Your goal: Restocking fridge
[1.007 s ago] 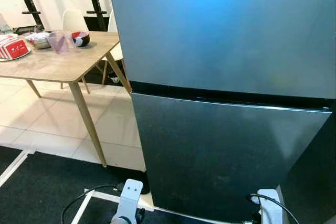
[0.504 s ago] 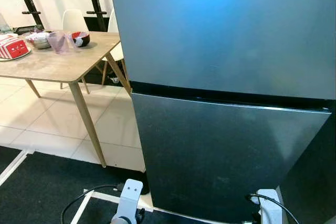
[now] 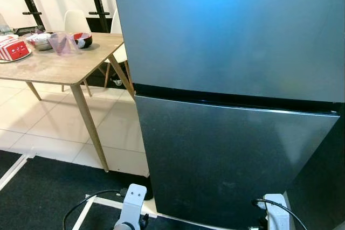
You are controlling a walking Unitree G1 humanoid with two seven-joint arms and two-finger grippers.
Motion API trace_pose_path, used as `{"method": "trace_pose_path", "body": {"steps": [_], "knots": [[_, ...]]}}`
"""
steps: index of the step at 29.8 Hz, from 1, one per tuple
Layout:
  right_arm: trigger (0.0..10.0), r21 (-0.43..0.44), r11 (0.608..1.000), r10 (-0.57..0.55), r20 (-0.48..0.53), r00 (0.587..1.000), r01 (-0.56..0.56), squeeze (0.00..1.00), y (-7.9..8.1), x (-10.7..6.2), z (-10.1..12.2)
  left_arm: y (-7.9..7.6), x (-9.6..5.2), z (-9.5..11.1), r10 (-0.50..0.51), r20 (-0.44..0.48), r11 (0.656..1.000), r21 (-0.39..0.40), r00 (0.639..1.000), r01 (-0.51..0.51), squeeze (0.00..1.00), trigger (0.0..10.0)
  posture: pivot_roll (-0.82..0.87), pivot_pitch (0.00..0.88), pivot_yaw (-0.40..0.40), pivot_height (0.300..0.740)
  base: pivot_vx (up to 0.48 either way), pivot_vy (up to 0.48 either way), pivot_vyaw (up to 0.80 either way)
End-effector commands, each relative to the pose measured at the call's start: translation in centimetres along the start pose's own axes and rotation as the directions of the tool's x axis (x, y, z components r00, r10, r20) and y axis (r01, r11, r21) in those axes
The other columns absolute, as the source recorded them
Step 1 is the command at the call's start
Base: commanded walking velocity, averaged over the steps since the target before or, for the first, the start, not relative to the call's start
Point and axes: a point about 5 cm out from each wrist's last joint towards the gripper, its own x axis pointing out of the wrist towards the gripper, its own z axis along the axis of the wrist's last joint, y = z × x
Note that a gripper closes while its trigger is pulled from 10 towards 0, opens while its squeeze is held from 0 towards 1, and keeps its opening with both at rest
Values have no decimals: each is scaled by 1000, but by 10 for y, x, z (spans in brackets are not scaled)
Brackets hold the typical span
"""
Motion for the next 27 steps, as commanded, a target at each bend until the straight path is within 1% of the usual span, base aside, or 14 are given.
{"method": "trace_pose_path", "body": {"steps": [1,9,19,27], "knots": [[10000,-8,1000,-10,11,1000,10,0,-2,0,2,-3,0,-1,-2,1,1000,-4,1000,2,0,10000,-70,0,-3,740,0,0,0],[10000,-6,1000,-27,0,1000,27,0,-2,0,-1,-4,1,0,0,6,1000,-4,1000,0,0,10000,-64,0,-8,740,0,0,0],[10000,17,999,-47,-3,999,47,0,-1,0,-1,-7,2,3,-6,9,1000,1,1000,6,0,10000,-43,0,-13,740,0,0,0],[10000,26,998,-63,-4,998,63,0,-2,0,-1,-7,2,3,-12,-1,1000,22,1000,12,0,10000,-41,0,-9,740,0,0,0]]}}
